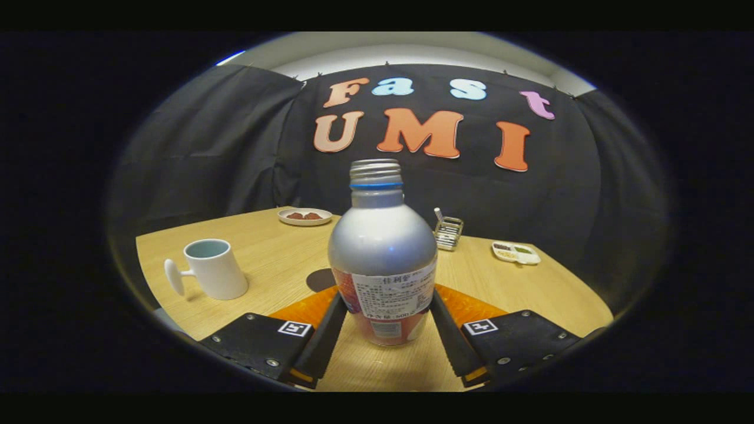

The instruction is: Take the bottle from table, then pour the juice into the cup, finally place the bottle on the coaster

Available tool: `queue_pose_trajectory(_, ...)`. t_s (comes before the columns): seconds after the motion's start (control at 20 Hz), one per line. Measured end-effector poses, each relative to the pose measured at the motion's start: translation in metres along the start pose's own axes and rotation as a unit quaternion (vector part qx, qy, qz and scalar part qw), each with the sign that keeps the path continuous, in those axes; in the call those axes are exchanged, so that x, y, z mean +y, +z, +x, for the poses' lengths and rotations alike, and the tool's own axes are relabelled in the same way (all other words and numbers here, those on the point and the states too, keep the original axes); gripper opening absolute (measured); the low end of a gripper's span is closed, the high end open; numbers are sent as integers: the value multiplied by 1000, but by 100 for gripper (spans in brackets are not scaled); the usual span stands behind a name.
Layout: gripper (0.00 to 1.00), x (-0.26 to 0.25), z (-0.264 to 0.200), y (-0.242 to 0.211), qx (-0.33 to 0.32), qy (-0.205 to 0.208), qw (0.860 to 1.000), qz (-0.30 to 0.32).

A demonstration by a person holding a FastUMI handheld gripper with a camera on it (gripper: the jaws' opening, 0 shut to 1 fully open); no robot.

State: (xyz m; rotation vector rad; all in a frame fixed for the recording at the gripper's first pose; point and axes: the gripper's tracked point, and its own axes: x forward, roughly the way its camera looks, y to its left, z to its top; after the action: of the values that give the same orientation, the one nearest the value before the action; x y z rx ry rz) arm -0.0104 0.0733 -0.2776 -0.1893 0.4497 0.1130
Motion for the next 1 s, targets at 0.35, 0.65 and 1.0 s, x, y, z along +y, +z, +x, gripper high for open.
queue_pose_trajectory(0.35,79,16,12,27,-13,-12,991,-133)
queue_pose_trajectory(0.65,78,40,23,45,-33,-14,974,-223)
queue_pose_trajectory(1.0,78,50,27,65,-55,-39,941,-332)
